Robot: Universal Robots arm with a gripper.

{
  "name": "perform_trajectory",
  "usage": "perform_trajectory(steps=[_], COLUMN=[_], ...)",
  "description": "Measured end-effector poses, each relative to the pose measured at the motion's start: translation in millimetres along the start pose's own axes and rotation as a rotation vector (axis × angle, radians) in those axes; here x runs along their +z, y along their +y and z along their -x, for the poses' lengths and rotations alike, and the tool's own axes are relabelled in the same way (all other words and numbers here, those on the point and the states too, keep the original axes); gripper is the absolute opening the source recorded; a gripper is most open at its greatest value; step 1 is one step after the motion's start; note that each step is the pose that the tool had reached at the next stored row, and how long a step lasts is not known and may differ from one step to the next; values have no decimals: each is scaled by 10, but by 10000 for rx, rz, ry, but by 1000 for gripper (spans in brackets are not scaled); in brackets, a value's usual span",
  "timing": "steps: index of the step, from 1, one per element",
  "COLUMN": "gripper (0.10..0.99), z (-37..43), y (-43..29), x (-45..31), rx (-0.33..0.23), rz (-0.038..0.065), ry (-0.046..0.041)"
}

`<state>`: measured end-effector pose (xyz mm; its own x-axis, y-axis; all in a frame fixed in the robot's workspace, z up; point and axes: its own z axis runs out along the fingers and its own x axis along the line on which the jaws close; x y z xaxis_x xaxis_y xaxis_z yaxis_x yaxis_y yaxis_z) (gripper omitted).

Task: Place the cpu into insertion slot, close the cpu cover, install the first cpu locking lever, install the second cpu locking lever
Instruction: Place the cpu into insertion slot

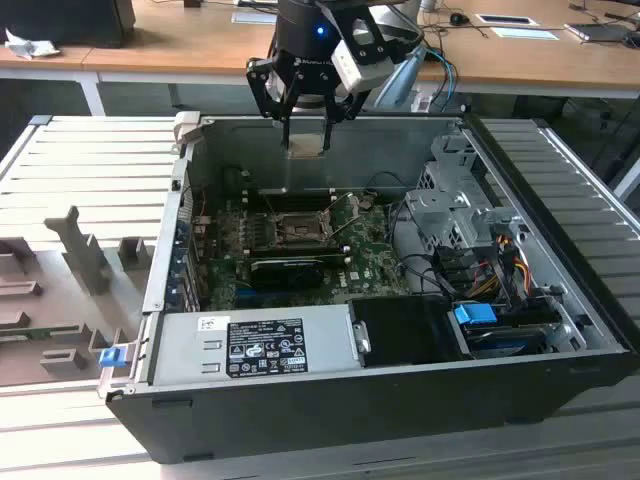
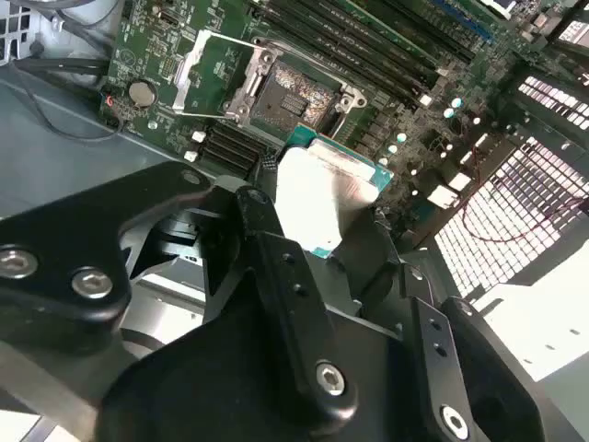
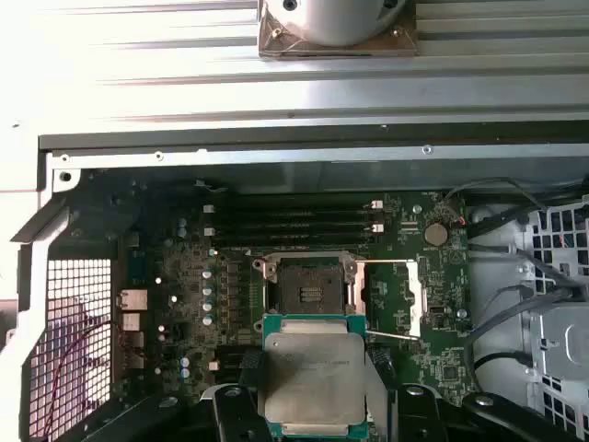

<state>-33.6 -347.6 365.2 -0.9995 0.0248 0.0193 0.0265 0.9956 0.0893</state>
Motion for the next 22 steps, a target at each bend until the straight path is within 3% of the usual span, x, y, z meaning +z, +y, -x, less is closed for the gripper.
perform_trajectory(steps=[4, 22], gripper=[525, 525], z=[0, 0], y=[0, 0], x=[1, 1], rx=[604, 1067], rz=[11, 21], ry=[-53, -95])
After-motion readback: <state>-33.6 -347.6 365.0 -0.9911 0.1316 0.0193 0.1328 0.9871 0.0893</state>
